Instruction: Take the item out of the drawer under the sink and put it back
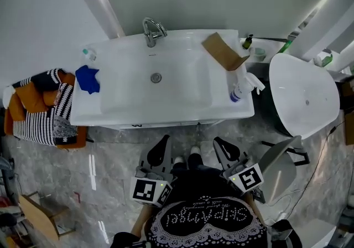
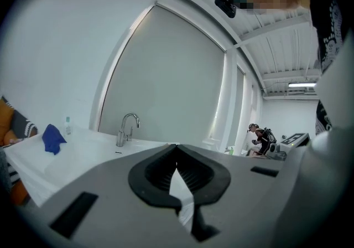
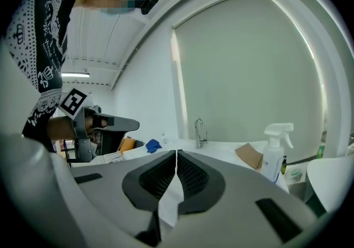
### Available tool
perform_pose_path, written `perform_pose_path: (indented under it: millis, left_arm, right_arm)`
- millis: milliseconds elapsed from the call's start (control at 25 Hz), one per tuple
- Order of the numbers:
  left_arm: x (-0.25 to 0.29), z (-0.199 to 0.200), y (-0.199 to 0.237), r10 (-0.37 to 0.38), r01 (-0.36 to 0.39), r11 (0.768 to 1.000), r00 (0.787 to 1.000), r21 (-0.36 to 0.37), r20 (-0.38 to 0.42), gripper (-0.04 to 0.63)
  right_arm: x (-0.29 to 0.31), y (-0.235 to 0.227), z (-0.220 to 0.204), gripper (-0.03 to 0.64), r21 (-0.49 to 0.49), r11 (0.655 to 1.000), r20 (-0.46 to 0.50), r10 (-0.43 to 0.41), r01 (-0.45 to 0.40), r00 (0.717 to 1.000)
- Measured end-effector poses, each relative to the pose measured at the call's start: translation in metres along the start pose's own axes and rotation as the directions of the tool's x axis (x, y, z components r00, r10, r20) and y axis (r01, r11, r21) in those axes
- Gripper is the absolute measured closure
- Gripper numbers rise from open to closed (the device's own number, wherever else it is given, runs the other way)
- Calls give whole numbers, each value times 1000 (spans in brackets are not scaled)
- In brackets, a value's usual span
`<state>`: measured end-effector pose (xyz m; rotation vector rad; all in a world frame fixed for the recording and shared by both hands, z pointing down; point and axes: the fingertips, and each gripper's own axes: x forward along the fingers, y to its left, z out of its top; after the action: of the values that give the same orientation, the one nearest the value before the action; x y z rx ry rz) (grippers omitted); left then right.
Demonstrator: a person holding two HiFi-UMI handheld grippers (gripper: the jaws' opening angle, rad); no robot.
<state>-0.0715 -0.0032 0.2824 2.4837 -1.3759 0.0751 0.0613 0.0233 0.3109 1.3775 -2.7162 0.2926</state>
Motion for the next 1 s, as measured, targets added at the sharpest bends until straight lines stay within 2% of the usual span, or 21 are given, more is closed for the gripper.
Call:
perform_pose_path:
  millis: [160,480,680,1000]
  left_arm:
    - [12,-4,-7,11,-11,1000,1000,-6,10,591]
    - [21,0,-12,-45,45,999,999,-3,-6,591]
    - [16,1,-6,-77,78,997,996,17,-42,591]
    - [5,11,-3,-117,116,992,993,-42,-11,591]
  right_arm:
    - [-3,-17,-2,597,-15,1000,1,2,-2,1000]
    - [-9,-36,-4,597,4,995,-13,-99,99,995]
    - [-10,-26,-1,597,27,989,-10,-146,146,989]
    - [-2,-1,-1,597,21,989,-24,-144,145,989]
